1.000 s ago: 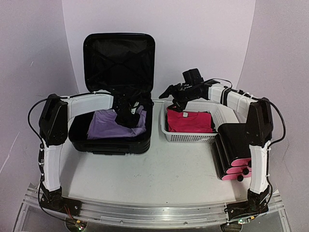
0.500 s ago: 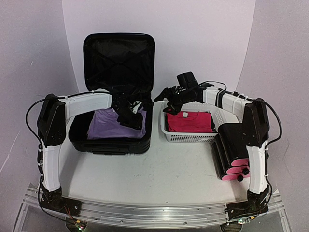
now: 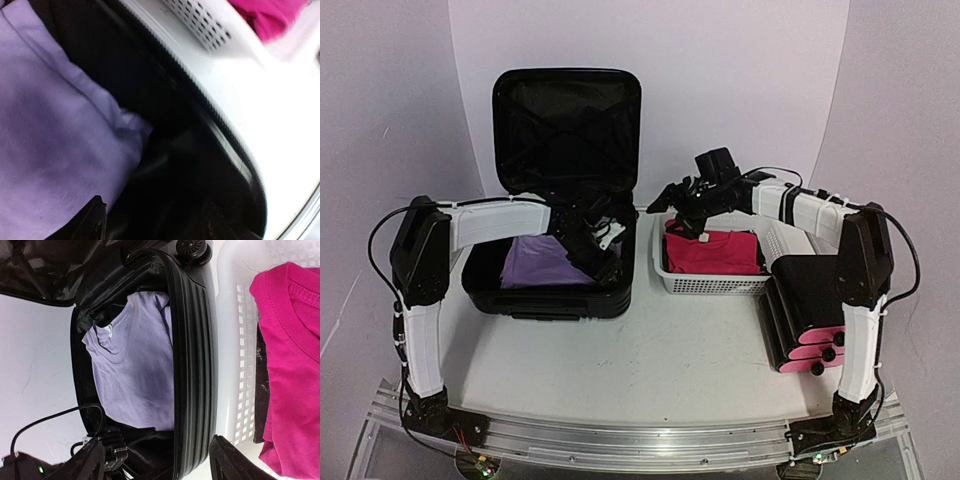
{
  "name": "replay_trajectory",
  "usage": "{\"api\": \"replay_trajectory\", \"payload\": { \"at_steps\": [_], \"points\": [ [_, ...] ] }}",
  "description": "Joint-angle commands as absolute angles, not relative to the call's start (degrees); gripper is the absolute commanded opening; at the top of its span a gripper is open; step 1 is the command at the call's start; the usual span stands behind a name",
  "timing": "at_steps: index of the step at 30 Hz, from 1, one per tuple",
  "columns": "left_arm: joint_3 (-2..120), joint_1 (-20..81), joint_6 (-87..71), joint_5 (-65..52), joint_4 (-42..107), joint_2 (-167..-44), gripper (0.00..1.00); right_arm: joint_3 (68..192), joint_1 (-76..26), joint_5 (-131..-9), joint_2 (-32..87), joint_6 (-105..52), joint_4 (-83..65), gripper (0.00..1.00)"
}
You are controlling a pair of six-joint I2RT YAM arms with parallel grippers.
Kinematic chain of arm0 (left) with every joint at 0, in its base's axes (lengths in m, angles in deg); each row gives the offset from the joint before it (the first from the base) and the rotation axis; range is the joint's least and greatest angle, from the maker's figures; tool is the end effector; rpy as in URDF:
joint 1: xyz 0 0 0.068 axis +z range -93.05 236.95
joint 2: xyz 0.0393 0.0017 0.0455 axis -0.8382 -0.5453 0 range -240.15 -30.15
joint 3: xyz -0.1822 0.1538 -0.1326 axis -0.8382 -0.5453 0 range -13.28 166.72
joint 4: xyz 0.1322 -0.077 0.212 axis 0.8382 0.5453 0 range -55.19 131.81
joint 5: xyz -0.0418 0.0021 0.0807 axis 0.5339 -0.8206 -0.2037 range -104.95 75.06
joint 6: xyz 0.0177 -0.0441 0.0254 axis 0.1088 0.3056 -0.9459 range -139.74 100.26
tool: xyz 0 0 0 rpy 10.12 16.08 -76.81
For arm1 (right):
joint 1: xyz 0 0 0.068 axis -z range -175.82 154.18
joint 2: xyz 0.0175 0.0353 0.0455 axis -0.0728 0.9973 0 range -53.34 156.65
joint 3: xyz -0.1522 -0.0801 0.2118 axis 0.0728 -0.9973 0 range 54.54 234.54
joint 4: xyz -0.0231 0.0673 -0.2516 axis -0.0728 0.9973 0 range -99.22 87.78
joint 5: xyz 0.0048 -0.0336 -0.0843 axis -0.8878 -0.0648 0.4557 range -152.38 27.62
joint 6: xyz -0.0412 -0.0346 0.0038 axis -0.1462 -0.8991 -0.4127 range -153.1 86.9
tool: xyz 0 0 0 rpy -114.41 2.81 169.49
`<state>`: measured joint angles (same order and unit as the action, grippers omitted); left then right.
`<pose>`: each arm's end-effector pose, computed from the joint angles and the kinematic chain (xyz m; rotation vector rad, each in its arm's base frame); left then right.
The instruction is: Open, take out, and arrange the luggage
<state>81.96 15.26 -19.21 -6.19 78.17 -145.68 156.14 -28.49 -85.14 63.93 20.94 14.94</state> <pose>0.3195 -0.2920 0.2253 1.0075 2.5436 -0.4261 0.3925 0.2680 0.2713 0.2332 2.5100 1.1738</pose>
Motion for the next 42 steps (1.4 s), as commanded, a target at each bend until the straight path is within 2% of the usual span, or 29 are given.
{"api": "replay_trajectory", "payload": {
  "at_steps": [1, 7, 14, 26, 31, 34, 36, 40, 42],
  "points": [
    [78.5, 19.15, -38.09, -1.14, 73.21, -138.55, 0.68, 154.64, -28.36, -86.48, 59.87, 16.63, 14.69, 0.73],
    [77.06, 20.74, -59.74, 2.64, 73.0, -139.32, 0.68, 152.93, -28.31, -87.06, 58.43, 13.85, 15.66, 0.73],
    [79.47, 21.62, -74.36, 7.93, 71.96, -144.08, 0.66, 152.37, -28.09, -87.94, 57.84, 13.39, 16.56, 0.73],
    [81.59, 21.15, -79.56, 6.42, 73.22, -149.78, 0.68, 153.4, -28.15, -89.07, 58.69, 14.16, 17.32, 0.7],
    [81.94, 19.81, -79.87, -0.53, 69.13, -152.97, 0.65, 153.53, -28.08, -89.53, 58.98, 14.79, 17.39, 0.7],
    [81.31, 19.8, -77.92, -3.15, 65.08, -152.95, 0.59, 153.74, -28.1, -89.25, 58.72, 14.95, 17.63, 0.69],
    [80.87, 19.78, -76.74, -4.83, 62.62, -152.39, 0.52, 154.12, -28.12, -89.1, 58.86, 15.1, 17.67, 0.69],
    [79.95, 19.69, -73.02, -7.39, 58.74, -150.38, 0.24, 156.1, -28.32, -89.44, 60.29, 16.01, 17.76, 0.67],
    [78.21, 19.69, -71.25, -8.05, 56.63, -148.65, 0.14, 157.19, -28.42, -89.6, 61.04, 16.74, 17.76, 0.67]
  ]
}}
